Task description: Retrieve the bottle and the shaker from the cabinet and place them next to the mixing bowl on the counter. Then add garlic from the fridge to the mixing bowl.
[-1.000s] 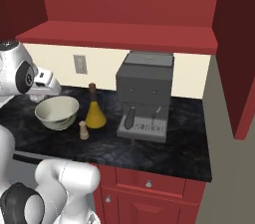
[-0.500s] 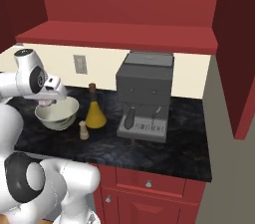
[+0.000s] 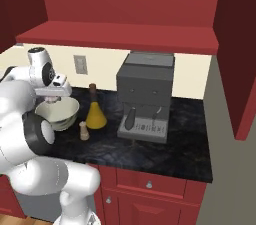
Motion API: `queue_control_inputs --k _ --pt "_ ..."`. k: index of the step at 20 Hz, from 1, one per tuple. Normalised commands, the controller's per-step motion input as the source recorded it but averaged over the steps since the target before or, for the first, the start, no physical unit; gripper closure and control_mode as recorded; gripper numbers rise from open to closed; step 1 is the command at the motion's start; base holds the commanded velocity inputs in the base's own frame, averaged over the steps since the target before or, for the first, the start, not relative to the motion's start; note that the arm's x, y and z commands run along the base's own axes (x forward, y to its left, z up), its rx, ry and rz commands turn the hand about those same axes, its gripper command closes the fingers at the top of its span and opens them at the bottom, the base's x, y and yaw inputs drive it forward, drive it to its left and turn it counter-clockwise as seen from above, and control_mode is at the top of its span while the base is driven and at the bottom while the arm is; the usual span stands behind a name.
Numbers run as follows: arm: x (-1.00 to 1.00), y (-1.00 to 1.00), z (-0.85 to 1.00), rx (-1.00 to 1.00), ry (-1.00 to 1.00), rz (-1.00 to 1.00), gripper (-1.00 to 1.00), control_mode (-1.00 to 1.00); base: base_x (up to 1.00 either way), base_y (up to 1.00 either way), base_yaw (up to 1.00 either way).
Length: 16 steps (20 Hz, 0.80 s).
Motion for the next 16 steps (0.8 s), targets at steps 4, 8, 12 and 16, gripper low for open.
queue_control_inputs --k 4,8,12,16 --pt "0.05 0.19 -0.4 0.0 0.0 0.0 1.0 -1.0 0.0 0.0 0.0" --pt "0.0 0.06 -0.52 0.0 0.0 0.0 1.0 -1.0 0.0 0.0 0.0" --pt "0.0 -0.06 -0.51 0.0 0.0 0.0 1.0 -1.0 0.0 0.0 0.0" --pt "0.1 -0.04 -0.33 0.0 0.0 0.0 1.0 -1.0 0.0 0.0 0.0"
